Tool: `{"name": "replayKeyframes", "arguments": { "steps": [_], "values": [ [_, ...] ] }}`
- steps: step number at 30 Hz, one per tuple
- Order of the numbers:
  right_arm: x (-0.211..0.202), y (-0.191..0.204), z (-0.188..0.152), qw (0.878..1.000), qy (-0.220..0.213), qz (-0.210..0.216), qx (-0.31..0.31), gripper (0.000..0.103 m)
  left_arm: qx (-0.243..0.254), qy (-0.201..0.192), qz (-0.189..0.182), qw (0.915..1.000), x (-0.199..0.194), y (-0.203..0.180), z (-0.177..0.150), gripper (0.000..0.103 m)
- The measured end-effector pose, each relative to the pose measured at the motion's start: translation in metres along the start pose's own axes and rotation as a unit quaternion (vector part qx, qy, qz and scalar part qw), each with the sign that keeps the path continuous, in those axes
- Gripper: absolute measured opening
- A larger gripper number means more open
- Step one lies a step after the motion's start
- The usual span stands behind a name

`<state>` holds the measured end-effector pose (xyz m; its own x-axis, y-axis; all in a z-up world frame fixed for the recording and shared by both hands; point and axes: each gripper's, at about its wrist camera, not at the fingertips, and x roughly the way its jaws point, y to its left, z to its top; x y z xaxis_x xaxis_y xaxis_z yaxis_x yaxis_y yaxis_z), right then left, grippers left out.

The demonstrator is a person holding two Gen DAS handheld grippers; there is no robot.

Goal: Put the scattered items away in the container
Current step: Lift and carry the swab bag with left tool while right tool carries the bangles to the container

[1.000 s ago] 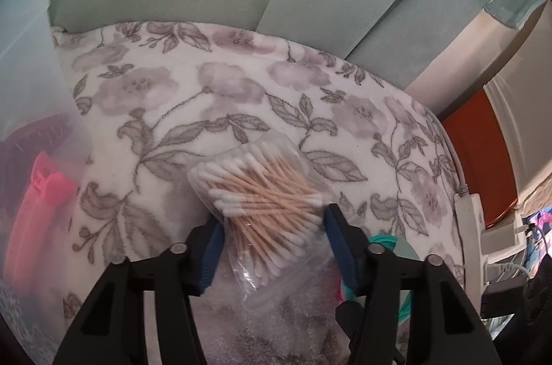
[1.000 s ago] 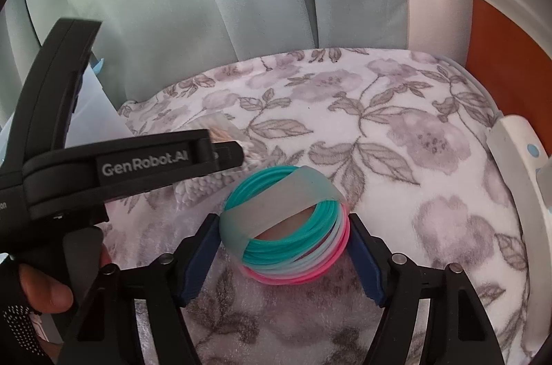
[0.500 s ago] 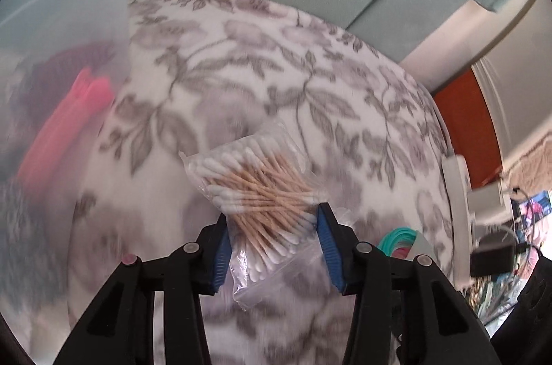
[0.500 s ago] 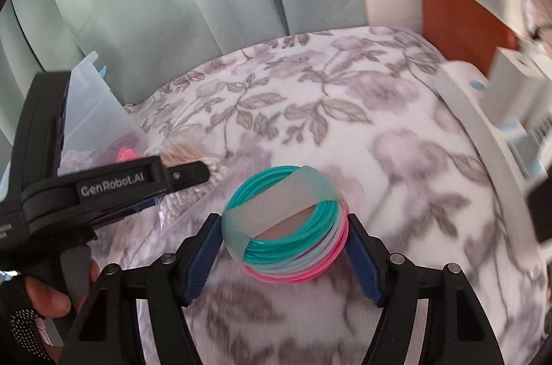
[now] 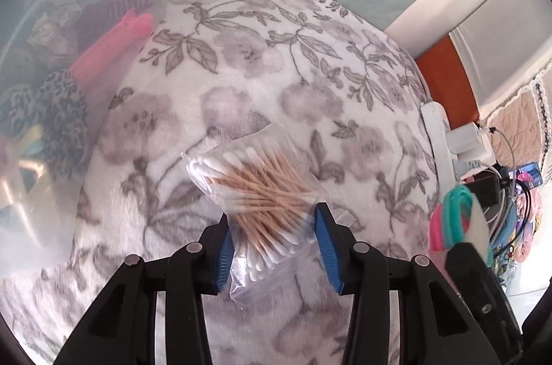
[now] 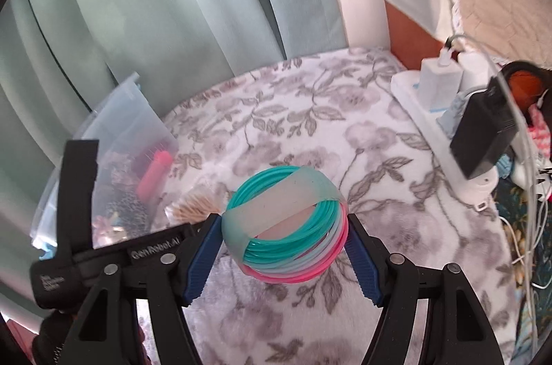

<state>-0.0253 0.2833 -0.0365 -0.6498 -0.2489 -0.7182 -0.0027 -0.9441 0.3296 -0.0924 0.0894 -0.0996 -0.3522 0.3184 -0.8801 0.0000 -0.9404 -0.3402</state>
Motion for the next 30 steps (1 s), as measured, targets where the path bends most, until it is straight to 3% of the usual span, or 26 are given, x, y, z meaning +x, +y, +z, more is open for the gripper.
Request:
{"name": "replayKeyframes", "arguments": {
  "steps": [14, 30],
  "values": [
    [-0.087, 0.034, -0.003, 0.996, -0.085, 0.009, -0.02, 0.073, 0.036, -0.095, -0.038, 0.9942, -0.107, -0.022, -0.017, 0.045],
    [-0.152, 0.083, 0.008, 0.984, -0.161, 0.034, -0.061, 0.073, 0.019, -0.205, -0.073, 0.9758, -0.216, 0.003, -0.013, 0.045]
  ]
}}
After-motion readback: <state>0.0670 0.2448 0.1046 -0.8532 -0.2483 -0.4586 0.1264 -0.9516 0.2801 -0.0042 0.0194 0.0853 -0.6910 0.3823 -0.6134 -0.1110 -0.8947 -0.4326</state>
